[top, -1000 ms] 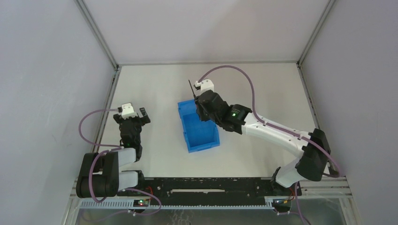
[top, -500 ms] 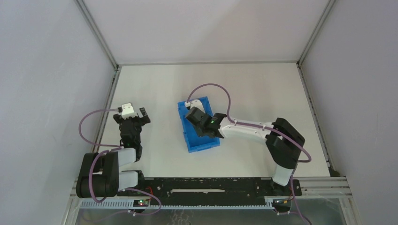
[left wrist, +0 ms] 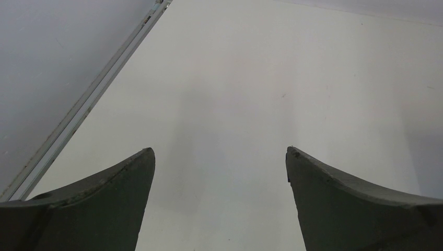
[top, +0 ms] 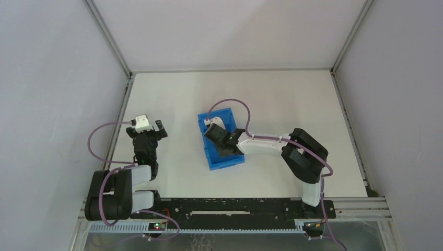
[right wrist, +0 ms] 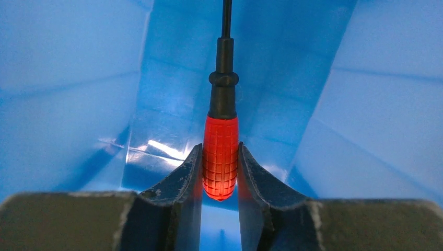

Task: Put the screwdriver in the bin
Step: Place the screwdriver in the bin.

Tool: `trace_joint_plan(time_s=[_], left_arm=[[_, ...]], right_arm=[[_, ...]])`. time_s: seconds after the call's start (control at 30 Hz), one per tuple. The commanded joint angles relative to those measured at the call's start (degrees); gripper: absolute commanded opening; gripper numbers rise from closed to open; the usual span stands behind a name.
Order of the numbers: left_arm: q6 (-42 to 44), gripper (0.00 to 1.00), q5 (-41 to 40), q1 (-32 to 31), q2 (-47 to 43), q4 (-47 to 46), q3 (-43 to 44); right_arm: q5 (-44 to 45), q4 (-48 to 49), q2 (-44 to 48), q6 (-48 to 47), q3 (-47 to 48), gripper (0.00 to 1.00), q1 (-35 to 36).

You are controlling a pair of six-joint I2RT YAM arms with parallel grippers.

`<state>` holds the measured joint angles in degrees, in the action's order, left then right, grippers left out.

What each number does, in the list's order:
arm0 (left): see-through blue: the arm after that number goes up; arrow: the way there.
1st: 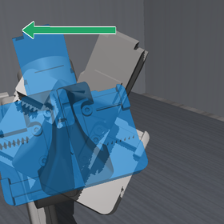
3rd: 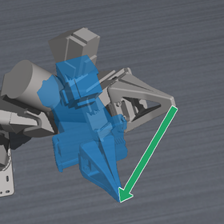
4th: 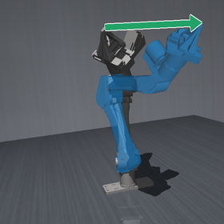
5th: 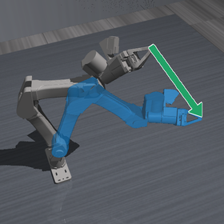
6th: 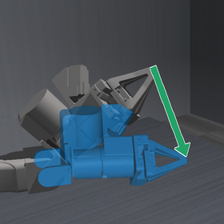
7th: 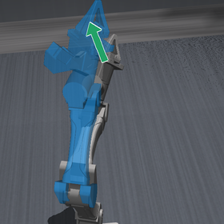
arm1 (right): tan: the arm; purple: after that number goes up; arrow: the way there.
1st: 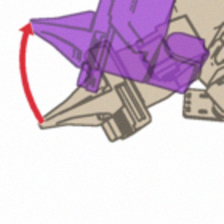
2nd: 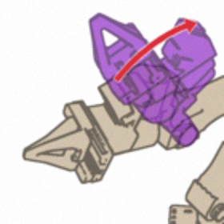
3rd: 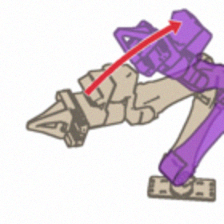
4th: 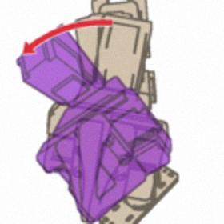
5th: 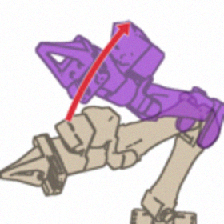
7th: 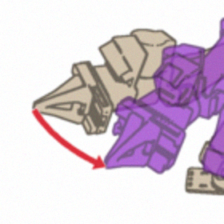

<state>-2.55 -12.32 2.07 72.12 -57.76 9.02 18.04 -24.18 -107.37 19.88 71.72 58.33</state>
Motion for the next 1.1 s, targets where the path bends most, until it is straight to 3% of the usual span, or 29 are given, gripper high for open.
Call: trace_joint_plan(time_s=[0.0, 0.27, 0.73, 1.07], left_arm=[[1.14, 1.00, -0.73, 0.30, -0.18, -2.01, 2.30], [1.14, 1.00, -0.76, 0.26, -0.15, -2.01, 2.31], [1.14, 1.00, -0.78, 0.24, -0.16, -2.01, 2.31], [1.14, 1.00, -0.69, 0.31, -0.13, -2.01, 2.27]], right_arm=[[-0.46, 1.77, 0.05, 1.08, 0.35, 0.35, -0.23], [-0.20, 0.99, 2.74, 1.80, 0.35, 0.50, -0.06], [0.87, -0.20, 11.60, 2.20, 0.94, 0.49, 0.05], [2.99, -7.94, 15.60, -0.34, 11.91, 0.49, -0.21]])
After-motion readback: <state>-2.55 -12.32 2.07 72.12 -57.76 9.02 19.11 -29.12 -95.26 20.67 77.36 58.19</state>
